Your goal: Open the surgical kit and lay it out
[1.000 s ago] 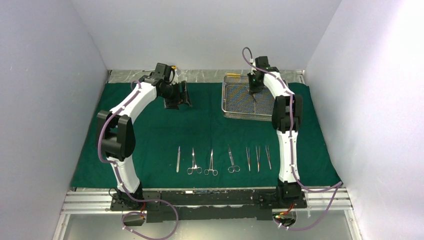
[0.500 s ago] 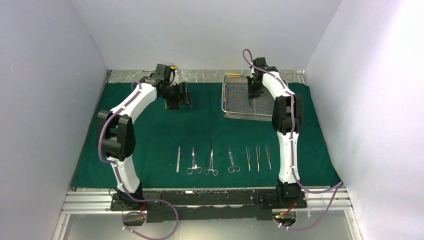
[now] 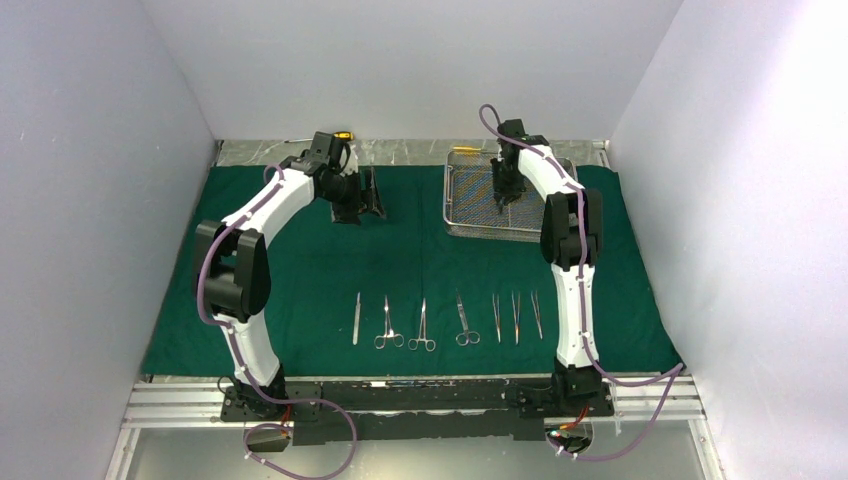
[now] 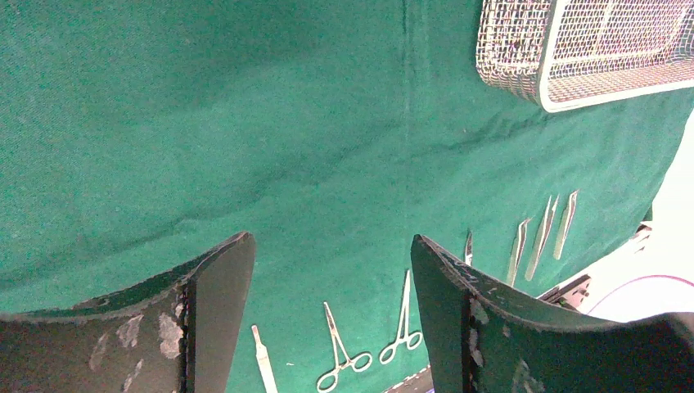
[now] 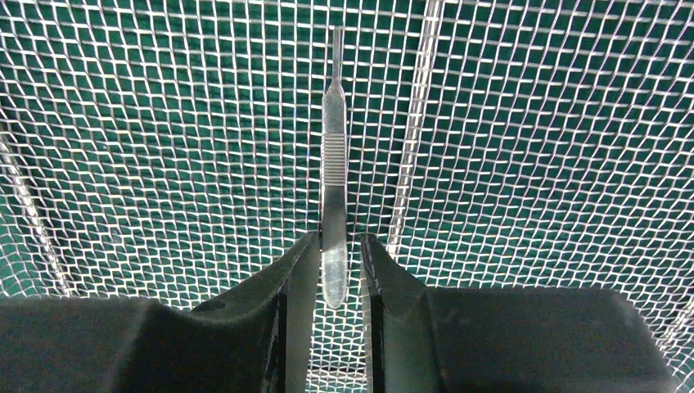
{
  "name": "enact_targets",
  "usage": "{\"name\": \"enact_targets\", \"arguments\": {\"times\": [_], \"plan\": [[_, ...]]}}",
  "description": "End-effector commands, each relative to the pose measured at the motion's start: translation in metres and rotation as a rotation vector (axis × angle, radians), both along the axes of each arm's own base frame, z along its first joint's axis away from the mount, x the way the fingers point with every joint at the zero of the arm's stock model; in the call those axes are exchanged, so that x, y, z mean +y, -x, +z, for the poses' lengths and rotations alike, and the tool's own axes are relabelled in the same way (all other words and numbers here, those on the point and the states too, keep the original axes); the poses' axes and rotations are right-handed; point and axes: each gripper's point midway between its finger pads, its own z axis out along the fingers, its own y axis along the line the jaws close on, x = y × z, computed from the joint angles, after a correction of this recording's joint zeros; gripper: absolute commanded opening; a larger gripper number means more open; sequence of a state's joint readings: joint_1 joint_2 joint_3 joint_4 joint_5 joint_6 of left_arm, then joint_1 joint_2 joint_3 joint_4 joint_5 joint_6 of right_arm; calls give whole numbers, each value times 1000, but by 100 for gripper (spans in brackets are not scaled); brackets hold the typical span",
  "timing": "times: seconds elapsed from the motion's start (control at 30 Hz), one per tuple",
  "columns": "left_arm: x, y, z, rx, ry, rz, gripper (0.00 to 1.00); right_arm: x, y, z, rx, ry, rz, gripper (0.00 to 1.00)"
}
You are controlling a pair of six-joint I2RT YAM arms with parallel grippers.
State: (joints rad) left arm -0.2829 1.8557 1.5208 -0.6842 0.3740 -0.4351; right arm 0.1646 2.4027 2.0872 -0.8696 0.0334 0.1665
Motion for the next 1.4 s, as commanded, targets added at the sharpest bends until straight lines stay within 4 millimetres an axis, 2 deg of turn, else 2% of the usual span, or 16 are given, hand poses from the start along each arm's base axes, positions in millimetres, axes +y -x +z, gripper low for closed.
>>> {"name": "enact_targets", "arguments": {"times": [0.0, 0.13, 0.23, 0.43, 0.63, 0.93, 1.17, 1.37], "plan": [[-3, -2, 28, -78, 46, -7, 75, -3, 16, -9, 69, 30, -12, 26], [-4, -3, 32, -90, 49, -8, 75, -5, 18, -16, 78, 60, -12, 17], [-4, -6, 35, -104, 55, -9, 75, -4, 13, -9, 51, 73, -7, 13], [-10, -15, 47, -142, 84, -17, 75, 0, 0, 32, -53, 55, -20, 13], [-26, -34, 59, -174, 157, -30, 75, -1, -1, 69, -128, 39, -40, 15], [-62, -62, 74, -174, 352, -74, 76, 4, 13, 101, -173, -16, -57, 15], [-99, -75, 81, -139, 462, -155, 77, 25, 27, 140, -233, -162, -35, 16], [-130, -82, 90, -144, 546, -199, 77, 51, 51, 164, -239, -288, 14, 16]]}}
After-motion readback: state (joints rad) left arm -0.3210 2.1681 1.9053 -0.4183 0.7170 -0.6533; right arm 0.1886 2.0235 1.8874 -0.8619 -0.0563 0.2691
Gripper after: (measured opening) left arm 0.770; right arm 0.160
